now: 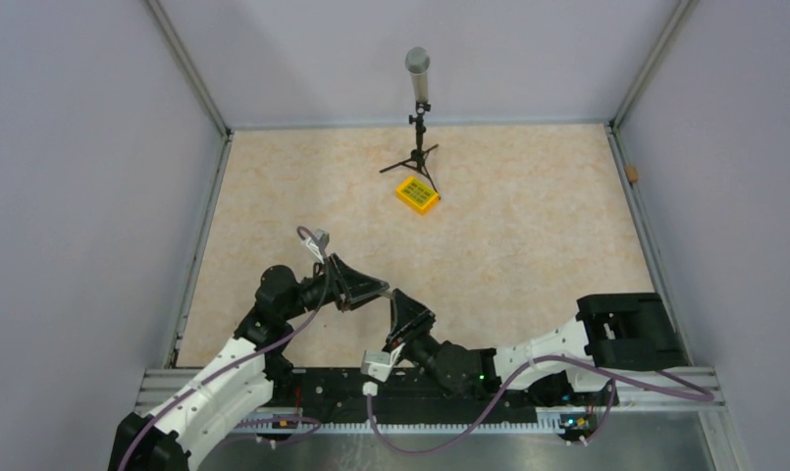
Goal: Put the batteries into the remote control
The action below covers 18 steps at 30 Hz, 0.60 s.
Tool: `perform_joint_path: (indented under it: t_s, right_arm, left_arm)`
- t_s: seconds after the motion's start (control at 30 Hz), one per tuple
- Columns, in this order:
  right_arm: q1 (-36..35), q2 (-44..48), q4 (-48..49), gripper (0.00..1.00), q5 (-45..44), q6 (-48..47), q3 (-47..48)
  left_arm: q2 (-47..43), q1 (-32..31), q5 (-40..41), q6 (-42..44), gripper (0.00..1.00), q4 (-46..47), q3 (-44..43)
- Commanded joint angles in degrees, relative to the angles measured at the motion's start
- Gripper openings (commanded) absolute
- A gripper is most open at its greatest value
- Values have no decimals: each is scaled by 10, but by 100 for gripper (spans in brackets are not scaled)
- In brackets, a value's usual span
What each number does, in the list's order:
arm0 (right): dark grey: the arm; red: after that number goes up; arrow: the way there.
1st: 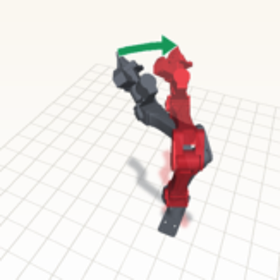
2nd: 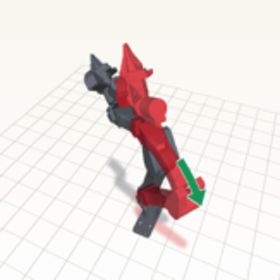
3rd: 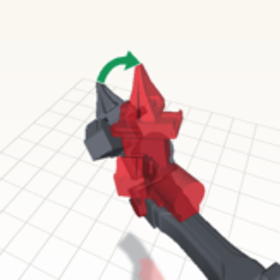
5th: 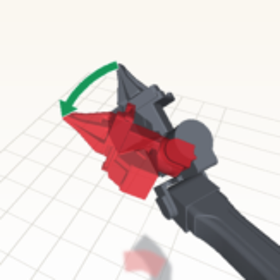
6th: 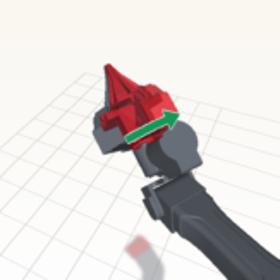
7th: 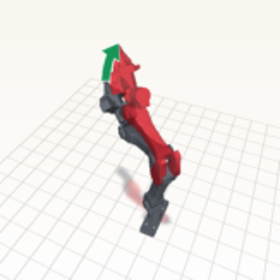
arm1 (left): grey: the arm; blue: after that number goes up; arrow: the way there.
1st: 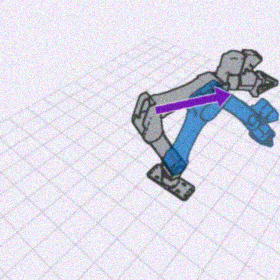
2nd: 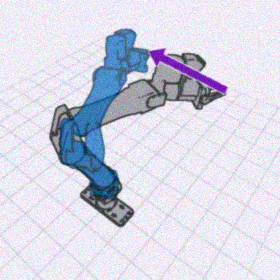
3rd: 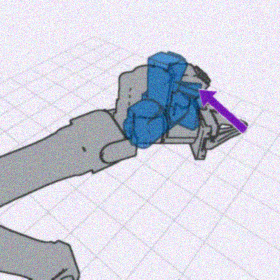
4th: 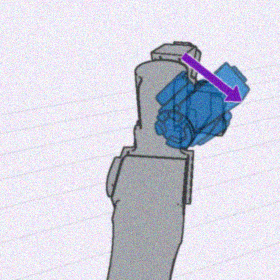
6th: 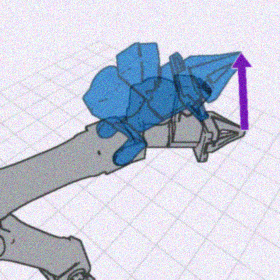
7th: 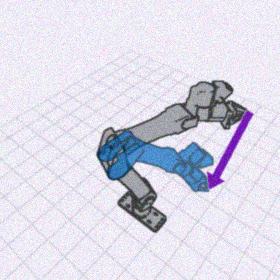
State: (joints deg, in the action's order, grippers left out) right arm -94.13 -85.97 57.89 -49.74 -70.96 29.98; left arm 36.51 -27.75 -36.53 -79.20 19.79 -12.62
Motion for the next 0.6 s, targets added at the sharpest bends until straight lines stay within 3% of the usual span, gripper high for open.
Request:
perform_joint_path:
  t_s: [0.0, 0.13, 0.2, 0.33, 0.47, 0.57]
  right_arm:
    - [-9, 3, 57, 0, -11, -17, 1]
    - [-9, 20, 47, 0, -14, -7, -8]
    - [-9, 36, 17, 0, -11, 13, -9]
    - [-8, 86, -119, 0, 4, 90, 4]
    - [-7, 158, -269, 0, 26, 204, 27]
    - [0, 207, -382, 0, 48, 285, 47]
  left_arm:
    - [-2, 3, -9, 3, 3, 15, 11]
    - [-3, 3, -9, 4, 20, 20, 16]
    - [-3, 3, -10, 8, 34, 22, 19]
    - [-10, 4, -3, 31, 58, 10, 20]
    - [-22, 4, 10, 55, 70, -2, 22]
    - [-30, 4, 17, 72, 72, -9, 20]
